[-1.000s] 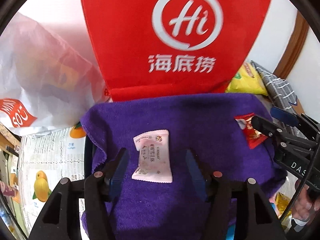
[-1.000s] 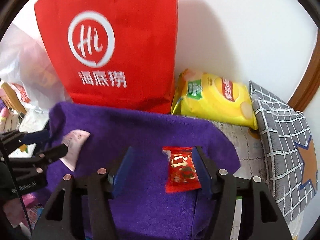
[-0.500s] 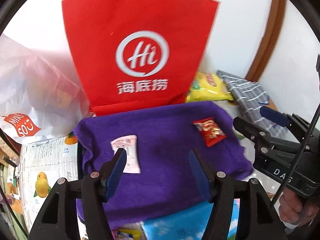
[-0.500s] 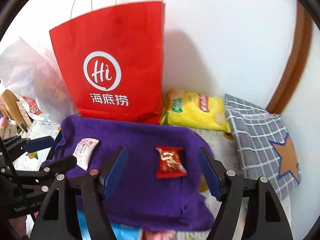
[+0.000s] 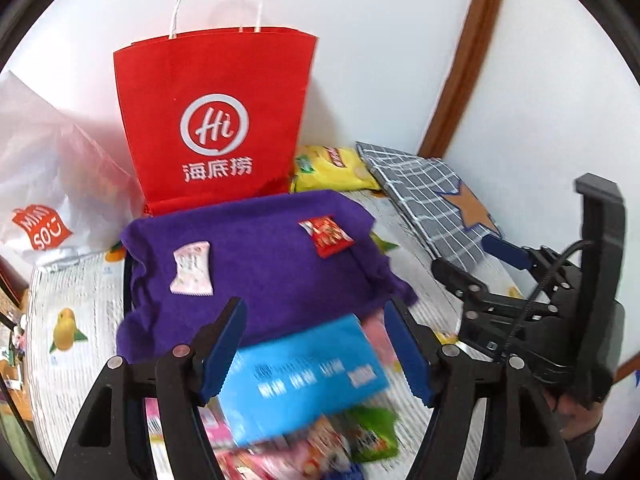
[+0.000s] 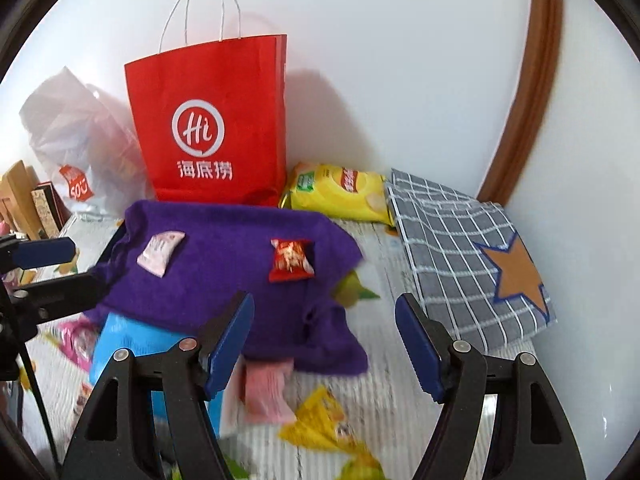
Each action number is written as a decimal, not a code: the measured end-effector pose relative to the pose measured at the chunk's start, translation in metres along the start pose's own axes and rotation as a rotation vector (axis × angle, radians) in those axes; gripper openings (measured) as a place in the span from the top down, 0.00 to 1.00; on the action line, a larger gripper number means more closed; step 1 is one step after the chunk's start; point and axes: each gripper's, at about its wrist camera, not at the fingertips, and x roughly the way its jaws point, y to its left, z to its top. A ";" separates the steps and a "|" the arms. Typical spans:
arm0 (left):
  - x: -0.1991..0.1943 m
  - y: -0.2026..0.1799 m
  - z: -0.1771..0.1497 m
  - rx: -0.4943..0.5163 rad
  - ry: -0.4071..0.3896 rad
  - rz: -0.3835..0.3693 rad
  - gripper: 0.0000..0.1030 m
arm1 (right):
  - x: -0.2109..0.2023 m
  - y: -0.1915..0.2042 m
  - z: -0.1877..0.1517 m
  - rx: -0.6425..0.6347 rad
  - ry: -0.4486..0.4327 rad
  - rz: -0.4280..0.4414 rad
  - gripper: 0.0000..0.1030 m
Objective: Organize snacks
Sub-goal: 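Withdraw both tools from the towel back over the snacks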
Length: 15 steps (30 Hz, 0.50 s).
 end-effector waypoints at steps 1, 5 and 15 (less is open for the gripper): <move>-0.002 -0.002 -0.004 0.003 -0.001 -0.001 0.33 | -0.004 -0.002 -0.008 0.004 0.001 0.002 0.29; -0.014 -0.015 -0.027 0.010 -0.001 -0.001 0.33 | -0.010 -0.007 -0.029 0.019 0.008 0.019 0.29; -0.011 -0.003 -0.087 -0.061 0.070 0.051 0.32 | 0.003 -0.009 -0.068 0.019 0.035 0.050 0.29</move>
